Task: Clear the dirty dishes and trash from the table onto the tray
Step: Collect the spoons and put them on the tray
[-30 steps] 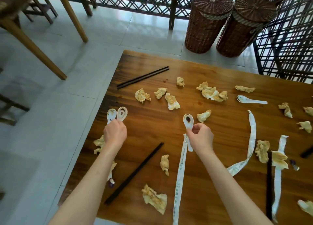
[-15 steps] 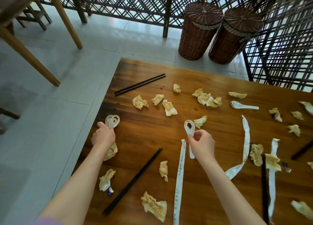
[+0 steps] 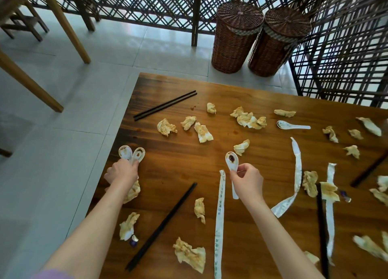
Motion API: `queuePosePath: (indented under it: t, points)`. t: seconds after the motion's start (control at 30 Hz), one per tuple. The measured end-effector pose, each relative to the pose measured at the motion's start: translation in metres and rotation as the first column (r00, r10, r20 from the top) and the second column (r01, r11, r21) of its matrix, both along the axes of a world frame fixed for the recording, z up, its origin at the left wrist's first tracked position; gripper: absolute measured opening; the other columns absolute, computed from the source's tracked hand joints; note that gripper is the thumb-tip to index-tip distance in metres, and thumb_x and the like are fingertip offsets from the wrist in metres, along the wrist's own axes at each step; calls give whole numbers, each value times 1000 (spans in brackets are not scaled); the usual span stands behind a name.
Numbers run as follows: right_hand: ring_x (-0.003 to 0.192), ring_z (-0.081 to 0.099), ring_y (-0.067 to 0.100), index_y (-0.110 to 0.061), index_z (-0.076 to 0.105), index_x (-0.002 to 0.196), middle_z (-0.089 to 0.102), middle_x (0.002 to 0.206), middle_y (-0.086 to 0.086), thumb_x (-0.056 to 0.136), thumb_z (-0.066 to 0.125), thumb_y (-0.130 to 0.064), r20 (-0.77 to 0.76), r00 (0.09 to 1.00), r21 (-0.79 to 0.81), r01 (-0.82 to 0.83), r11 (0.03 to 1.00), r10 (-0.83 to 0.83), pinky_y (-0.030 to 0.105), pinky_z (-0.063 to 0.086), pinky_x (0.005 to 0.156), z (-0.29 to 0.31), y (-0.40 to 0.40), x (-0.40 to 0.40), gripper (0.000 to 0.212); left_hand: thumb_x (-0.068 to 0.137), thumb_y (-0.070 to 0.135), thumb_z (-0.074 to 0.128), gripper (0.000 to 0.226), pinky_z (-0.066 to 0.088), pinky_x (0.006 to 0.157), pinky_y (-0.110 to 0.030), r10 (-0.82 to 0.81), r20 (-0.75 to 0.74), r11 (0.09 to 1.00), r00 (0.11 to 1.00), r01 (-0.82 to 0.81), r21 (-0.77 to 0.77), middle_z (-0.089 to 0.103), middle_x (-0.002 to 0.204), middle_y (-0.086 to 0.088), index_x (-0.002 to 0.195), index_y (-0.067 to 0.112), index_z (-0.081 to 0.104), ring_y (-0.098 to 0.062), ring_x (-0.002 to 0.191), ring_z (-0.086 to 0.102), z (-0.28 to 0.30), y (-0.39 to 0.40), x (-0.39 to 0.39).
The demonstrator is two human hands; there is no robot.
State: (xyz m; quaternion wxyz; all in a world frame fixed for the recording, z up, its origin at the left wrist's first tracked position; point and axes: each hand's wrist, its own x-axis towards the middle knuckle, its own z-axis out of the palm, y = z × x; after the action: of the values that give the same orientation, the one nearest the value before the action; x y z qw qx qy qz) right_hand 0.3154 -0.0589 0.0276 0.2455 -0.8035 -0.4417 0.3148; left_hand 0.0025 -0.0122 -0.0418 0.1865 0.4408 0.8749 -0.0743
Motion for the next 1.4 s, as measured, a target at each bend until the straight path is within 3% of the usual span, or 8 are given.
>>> queuePosePath:
  t: [0.37, 0.53, 0.73, 0.83, 1.07, 1.17, 1.4]
  points:
    - [68, 55, 4, -22, 53, 83, 52, 73, -14, 87, 64, -22, -9, 999, -6, 37, 999, -37, 12, 39, 51, 3, -2, 10, 11, 93, 36, 52, 34, 42, 61, -33, 46, 111, 996, 993, -53, 65, 50, 86, -11, 110, 7, 44, -23, 71, 50, 1, 8, 14]
    - [68, 55, 4, -23, 54, 83, 52, 73, -15, 87, 64, -21, -17, 998, -10, 56, 998, -56, 12, 39, 52, 3, -3, 17, 11, 94, 33, 51, 30, 50, 65, -35, 30, 110, 998, 993, -35, 46, 58, 86, -12, 104, 5, 53, -25, 74, 57, -4, 10, 16]
    - [64, 53, 2, -22, 54, 84, 51, 73, -16, 87, 64, -22, -10, 995, -16, 103, 995, -103, 7, 34, 47, 6, -3, 30, 10, 98, 31, 41, 29, 36, 48, -31, 37, 143, 990, 989, -56, 132, 49, 72, -7, 101, 5, 53, -19, 59, 48, -8, 13, 21]
    - [66, 52, 1, -22, 54, 83, 52, 73, -15, 87, 63, -22, -9, 993, -10, 118, 993, -118, 9, 33, 48, 6, -5, 41, 11, 98, 34, 39, 30, 36, 47, -30, 14, 192, 980, 981, -52, 190, 49, 71, -6, 96, 8, 52, -19, 60, 49, -6, 15, 30]
    - [68, 52, 3, -22, 54, 81, 52, 73, -14, 88, 62, -20, -18, 993, 11, 117, 993, -117, 14, 38, 51, 3, -7, 73, 11, 99, 35, 37, 29, 43, 52, -32, -76, 284, 968, 956, 2, 252, 53, 75, -5, 92, 11, 53, -20, 66, 53, 11, 12, 85]
    - [69, 54, 5, -23, 53, 78, 55, 73, -13, 88, 61, -21, -27, 995, 24, 95, 995, -94, 18, 42, 54, 1, -8, 90, 13, 99, 35, 36, 32, 51, 62, -38, -110, 355, 964, 928, 13, 267, 57, 79, -8, 90, 11, 55, -24, 71, 57, 20, 7, 115]
    - [68, 55, 3, -21, 56, 86, 56, 75, -13, 90, 58, -23, -9, 1000, 13, 23, 1000, -23, 17, 41, 53, -11, -1, 162, 5, 99, 43, 34, 45, 35, 52, -31, -94, 468, 967, 879, -32, 254, 57, 73, -6, 73, 12, 53, -19, 64, 51, 31, -11, 221]
